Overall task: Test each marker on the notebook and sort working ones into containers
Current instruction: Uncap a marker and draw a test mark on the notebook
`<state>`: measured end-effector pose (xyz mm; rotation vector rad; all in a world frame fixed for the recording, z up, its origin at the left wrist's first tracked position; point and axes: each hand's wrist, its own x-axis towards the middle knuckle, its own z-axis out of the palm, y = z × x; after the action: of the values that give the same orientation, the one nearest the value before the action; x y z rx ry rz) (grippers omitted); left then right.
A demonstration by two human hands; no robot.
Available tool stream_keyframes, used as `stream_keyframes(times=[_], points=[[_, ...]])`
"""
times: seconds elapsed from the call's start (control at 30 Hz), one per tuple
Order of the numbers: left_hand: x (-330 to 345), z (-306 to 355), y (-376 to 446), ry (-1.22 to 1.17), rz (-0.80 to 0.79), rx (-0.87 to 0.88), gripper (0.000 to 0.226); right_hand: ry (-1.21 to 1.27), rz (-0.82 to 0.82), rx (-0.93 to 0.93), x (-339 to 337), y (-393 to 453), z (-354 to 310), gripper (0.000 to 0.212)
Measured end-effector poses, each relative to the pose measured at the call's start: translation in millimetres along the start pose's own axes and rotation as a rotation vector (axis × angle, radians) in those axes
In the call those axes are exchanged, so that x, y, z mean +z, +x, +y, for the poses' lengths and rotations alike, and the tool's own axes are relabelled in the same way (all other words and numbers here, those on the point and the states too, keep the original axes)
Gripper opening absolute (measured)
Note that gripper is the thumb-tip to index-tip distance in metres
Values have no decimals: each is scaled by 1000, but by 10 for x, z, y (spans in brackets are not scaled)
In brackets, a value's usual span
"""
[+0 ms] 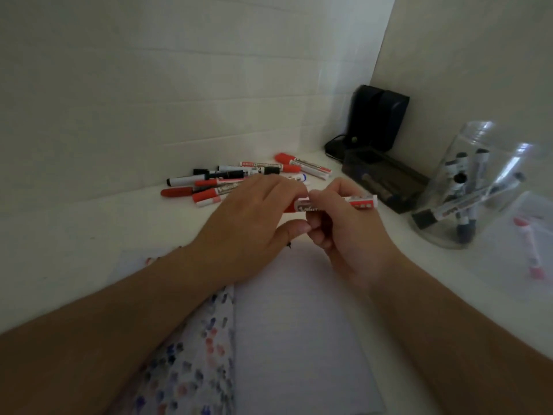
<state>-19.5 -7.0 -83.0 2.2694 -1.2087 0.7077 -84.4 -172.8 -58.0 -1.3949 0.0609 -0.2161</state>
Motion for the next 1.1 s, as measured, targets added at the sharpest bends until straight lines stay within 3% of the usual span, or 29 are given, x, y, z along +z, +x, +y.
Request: stream_keyframes(times=[0.2, 0.37, 0.5, 0.57, 0.73, 0.87, 1.1], points=[[3, 78, -9, -141, -168, -118, 29, 24, -45, 52, 21, -4, 31, 25], [-80, 44, 12, -201, -142, -90, 26, 129, -64, 75, -12, 21, 51, 29], [-152, 36, 20, -148, -223, -250, 59, 93, -88, 54, -175, 84, -56, 19], [-191, -16, -1, -96, -286, -344, 62, 95, -89, 83, -327, 124, -120, 13], [-227, -145, -82, -115, -537, -364, 43, -236, -66, 117, -363, 103, -2, 25], [-202, -147, -42, -110, -591, -370, 44, -574, -53, 21, -224, 69, 102, 19], [-157, -153, -13, -101, -624, -379, 58, -706, 103, 0, -149, 73, 150, 19]])
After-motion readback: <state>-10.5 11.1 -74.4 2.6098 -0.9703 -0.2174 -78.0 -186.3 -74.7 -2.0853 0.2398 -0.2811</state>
